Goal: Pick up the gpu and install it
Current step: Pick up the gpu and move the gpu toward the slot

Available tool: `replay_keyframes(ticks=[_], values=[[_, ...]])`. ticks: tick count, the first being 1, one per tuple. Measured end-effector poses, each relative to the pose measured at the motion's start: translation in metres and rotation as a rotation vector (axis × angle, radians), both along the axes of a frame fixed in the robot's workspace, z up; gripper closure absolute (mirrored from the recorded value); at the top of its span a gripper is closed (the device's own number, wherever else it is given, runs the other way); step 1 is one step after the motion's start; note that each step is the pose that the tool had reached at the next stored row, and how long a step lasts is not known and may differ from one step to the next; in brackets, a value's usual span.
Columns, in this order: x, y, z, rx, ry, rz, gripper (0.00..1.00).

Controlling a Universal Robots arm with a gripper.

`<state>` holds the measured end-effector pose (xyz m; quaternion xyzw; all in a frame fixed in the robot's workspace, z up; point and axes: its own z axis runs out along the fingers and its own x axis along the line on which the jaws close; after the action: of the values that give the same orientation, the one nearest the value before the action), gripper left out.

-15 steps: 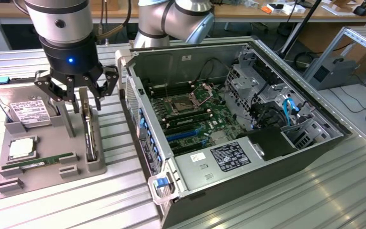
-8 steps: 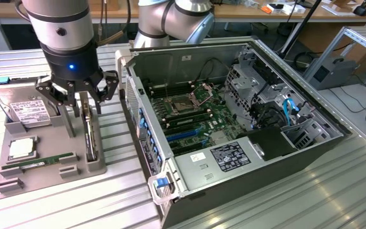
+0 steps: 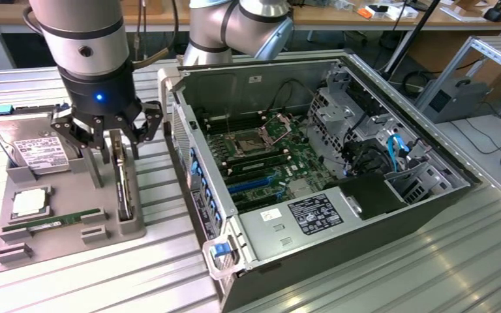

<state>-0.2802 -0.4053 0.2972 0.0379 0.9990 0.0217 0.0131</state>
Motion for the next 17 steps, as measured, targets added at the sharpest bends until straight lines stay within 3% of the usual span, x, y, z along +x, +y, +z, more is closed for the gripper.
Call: replay_keyframes(ticks=[17], values=[[-0.002,-0.0018,-0.0138,0.0,0.0001,0.0,0.52]])
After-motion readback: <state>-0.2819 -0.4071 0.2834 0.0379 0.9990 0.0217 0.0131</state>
